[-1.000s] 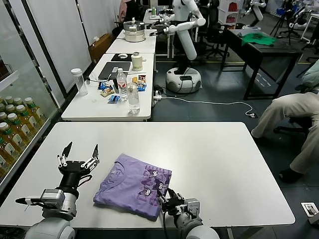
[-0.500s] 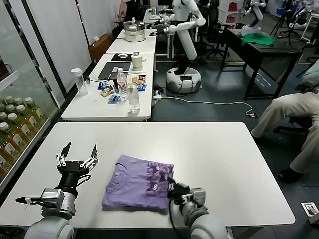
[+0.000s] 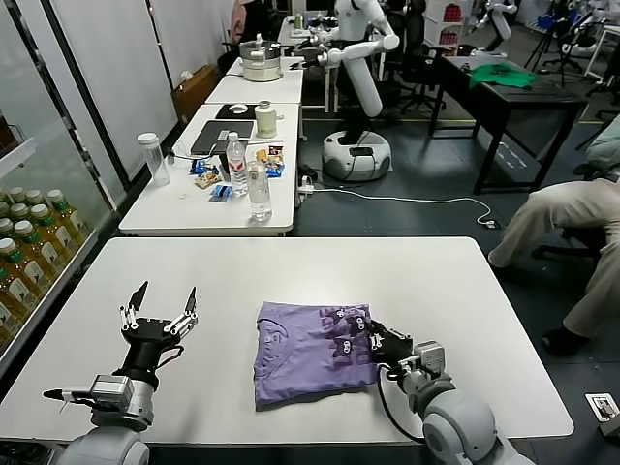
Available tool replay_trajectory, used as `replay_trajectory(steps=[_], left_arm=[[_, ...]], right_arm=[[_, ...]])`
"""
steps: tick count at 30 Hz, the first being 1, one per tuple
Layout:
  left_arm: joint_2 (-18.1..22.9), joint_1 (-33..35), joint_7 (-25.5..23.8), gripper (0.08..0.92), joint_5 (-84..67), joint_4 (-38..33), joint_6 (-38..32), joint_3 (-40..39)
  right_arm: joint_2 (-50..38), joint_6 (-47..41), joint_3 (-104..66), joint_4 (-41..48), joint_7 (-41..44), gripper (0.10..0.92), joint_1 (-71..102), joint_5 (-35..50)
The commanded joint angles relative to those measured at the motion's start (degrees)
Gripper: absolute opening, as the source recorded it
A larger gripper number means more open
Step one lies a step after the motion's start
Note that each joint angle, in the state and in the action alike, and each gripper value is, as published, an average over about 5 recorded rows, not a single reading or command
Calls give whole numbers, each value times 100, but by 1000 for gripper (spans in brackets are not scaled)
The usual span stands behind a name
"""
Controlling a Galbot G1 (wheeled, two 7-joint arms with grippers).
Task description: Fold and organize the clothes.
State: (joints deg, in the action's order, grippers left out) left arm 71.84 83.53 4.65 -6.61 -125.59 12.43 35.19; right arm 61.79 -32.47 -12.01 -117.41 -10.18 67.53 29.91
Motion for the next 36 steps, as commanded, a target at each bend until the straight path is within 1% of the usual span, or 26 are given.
replay_trajectory(steps=[1,3,7,10,14,18,21,25,29,32,36], left_arm=[[32,84,-183,823,68,151,-569,65],[47,44,-218,823,79,212,-652,49],[62,-107,-283,823,-45,439,-994,14],[-33,-319,-282,823,-321,793,-1349,21],[-243,-442,-436,823,-359,1000,-1315,69],[-196,-483,-675,823,-349,1022,-1349,53],[-159,-549,-817,823,-392,1091,-1428,73],[-207,-533,-900,823,-419,1109,-1449,181],[-119,-517,-949,823,-420,1130,-1448,192],[-47,-517,-952,823,-390,1164,-1446,139],[-25,-574,-933,823,-261,1276,-1459,132]], right_arm=[[-261,455,-675,-269,268,301,113,-219],[-242,589,-737,-324,196,361,25,-406],[-181,721,-797,-335,193,474,-128,-1117],[-174,950,-904,-249,197,560,-181,-1272],[-211,1128,-1237,-30,232,681,-250,-1431],[-163,1353,-1438,181,293,785,-201,-1599],[-124,1493,-1510,310,334,818,-159,-1679],[-143,1552,-1573,359,361,822,-135,-1659],[-148,1546,-1582,357,360,823,-114,-1689],[-136,1531,-1550,430,349,823,-133,-1939],[-94,1736,-1452,698,363,823,-260,-2196]])
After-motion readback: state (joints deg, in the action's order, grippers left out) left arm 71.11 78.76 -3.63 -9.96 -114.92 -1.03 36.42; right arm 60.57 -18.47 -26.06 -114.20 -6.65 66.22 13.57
